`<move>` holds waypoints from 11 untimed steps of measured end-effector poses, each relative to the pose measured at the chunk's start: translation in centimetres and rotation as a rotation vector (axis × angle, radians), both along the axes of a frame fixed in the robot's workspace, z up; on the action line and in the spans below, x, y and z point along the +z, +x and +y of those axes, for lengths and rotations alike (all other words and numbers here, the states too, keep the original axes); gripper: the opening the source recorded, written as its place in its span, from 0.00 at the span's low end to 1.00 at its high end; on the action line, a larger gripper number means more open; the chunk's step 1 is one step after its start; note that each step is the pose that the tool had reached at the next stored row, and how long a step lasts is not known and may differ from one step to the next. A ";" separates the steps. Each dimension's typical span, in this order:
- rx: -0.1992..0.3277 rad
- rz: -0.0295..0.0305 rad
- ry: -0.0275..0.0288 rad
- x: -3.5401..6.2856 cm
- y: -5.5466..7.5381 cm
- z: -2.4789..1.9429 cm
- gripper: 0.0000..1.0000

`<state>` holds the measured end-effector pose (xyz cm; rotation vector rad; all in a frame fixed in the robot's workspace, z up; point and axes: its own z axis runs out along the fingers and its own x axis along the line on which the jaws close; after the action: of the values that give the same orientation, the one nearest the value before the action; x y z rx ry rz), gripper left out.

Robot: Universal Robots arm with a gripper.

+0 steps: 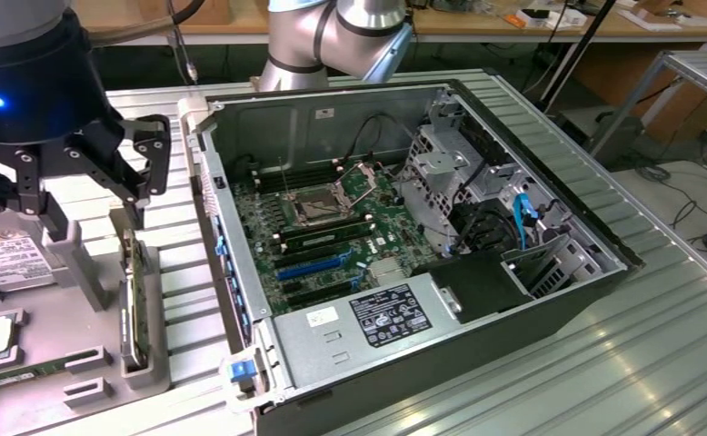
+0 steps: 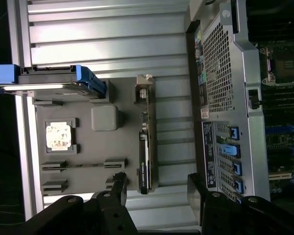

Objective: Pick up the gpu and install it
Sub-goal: 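Pick up the gpu and move the gpu toward the slot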

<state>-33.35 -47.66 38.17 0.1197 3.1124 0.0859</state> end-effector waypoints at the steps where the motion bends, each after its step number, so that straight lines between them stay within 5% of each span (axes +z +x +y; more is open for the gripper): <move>1: 0.000 0.0000 0.0000 -0.03 0.0 0.00 0.62; 11: 0.000 0.0000 0.0000 -0.50 0.0 0.00 0.62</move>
<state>-33.35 -47.66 37.67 0.1197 3.1124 0.0858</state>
